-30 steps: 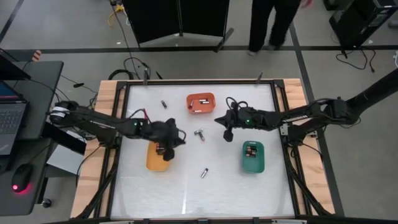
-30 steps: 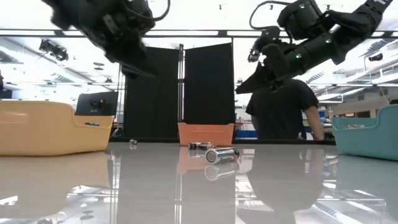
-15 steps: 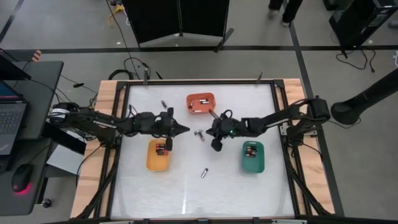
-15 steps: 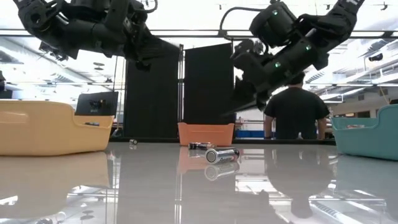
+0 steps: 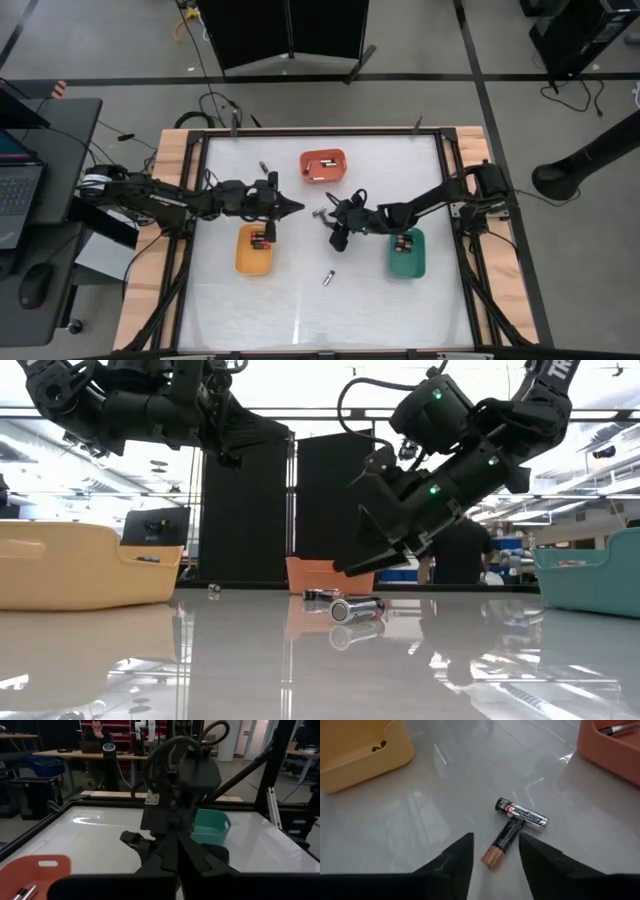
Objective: Sort batteries
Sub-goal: Put the brown battery into the green bin
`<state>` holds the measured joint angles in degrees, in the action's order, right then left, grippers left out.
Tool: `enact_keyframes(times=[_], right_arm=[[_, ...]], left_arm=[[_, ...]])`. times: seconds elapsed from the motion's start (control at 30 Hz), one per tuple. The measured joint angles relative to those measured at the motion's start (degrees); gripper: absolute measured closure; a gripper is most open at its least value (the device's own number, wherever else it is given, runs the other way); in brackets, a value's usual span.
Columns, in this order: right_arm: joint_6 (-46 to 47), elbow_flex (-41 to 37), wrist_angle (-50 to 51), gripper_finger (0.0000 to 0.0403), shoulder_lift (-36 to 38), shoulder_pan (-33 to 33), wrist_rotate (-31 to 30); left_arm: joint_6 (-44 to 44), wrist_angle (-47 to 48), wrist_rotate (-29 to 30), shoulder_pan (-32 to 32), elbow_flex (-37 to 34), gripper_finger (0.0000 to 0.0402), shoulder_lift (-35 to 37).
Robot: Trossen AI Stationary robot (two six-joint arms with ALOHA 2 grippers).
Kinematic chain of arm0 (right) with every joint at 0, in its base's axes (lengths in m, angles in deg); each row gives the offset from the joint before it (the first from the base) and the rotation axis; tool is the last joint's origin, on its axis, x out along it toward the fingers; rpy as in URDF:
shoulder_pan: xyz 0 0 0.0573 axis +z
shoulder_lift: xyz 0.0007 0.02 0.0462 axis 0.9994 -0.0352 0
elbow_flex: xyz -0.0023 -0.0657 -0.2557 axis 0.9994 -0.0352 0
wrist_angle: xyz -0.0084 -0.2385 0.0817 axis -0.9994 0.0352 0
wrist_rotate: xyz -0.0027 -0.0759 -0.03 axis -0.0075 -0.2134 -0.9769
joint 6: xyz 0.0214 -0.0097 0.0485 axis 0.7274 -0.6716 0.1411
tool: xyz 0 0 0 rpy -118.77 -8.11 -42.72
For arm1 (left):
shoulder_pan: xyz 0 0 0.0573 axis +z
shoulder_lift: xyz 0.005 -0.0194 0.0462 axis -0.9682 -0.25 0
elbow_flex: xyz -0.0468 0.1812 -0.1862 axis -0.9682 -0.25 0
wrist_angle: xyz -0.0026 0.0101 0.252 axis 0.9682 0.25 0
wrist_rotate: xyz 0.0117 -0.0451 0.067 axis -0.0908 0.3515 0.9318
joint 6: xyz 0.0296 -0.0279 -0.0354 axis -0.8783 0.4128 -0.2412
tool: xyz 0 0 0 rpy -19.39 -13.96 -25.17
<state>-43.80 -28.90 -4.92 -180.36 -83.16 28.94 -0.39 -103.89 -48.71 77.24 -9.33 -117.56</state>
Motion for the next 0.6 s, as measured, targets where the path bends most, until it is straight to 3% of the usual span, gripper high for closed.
enact_keyframes(times=[0.13, 0.33, 0.6], right_arm=[[0.5, 2.1, 0.3, 0.0221, -2.5, 0.0, -0.2], [0.2, 5.3, 3.1, 0.0231, -5.8, -0.4, -2.5], [-0.9, 5.2, 6.5, 0.0297, -5.8, -0.8, -4.9]], left_arm=[[-1.2, 0.0, -0.3, 0.0, 0.0, 0.0396, 0.0], [-1.3, 0.0, -0.3, 0.0, 0.0, 0.0396, 0.0], [-1.3, -0.4, 0.1, -0.3, 0.0, 0.0396, 0.0]])
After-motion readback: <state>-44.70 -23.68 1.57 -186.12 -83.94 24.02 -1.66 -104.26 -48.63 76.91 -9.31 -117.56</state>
